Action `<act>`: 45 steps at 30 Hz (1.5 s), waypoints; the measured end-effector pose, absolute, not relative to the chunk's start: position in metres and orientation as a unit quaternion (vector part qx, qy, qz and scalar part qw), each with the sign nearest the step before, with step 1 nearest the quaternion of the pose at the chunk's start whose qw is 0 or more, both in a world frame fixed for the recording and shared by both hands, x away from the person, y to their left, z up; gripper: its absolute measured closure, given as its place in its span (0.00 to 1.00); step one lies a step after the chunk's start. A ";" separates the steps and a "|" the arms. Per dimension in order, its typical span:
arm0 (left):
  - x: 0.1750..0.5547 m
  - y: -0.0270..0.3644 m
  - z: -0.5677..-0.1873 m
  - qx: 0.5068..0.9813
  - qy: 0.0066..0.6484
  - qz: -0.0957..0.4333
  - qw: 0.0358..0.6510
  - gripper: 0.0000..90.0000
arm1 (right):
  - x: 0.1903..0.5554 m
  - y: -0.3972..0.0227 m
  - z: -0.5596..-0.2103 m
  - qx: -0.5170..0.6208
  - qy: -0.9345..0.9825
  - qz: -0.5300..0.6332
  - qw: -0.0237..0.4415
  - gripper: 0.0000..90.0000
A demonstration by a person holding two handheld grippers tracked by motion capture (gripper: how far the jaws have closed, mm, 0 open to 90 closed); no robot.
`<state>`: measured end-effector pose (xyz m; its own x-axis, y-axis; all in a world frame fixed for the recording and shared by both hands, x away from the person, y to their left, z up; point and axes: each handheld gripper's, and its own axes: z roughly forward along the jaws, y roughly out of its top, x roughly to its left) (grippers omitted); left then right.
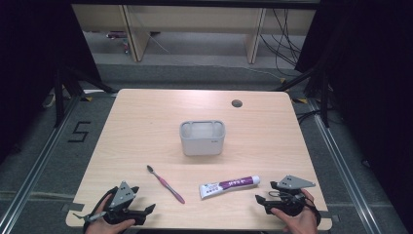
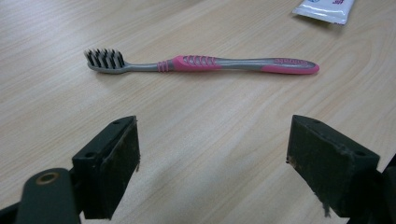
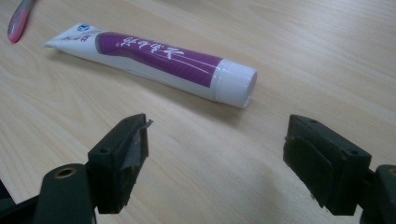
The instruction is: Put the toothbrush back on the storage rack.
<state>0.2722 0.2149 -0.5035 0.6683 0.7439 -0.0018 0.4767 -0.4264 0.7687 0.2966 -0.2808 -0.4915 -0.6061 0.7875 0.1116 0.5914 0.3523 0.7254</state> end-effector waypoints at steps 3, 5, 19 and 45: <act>0.272 0.214 -0.504 0.824 0.370 0.173 0.391 0.18 | 0.297 -0.280 -0.493 0.426 0.810 0.382 0.127 0.26; 0.272 0.214 -0.504 0.826 0.368 0.172 0.390 0.19 | 0.297 -0.281 -0.492 0.424 0.812 0.379 0.132 0.26; 0.273 0.209 -0.500 0.827 0.362 0.167 0.397 0.30 | 0.298 -0.284 -0.493 0.424 0.809 0.384 0.131 0.27; 0.296 0.160 -0.496 0.846 0.302 0.158 0.411 0.98 | 0.300 -0.285 -0.492 0.421 0.806 0.391 0.140 0.28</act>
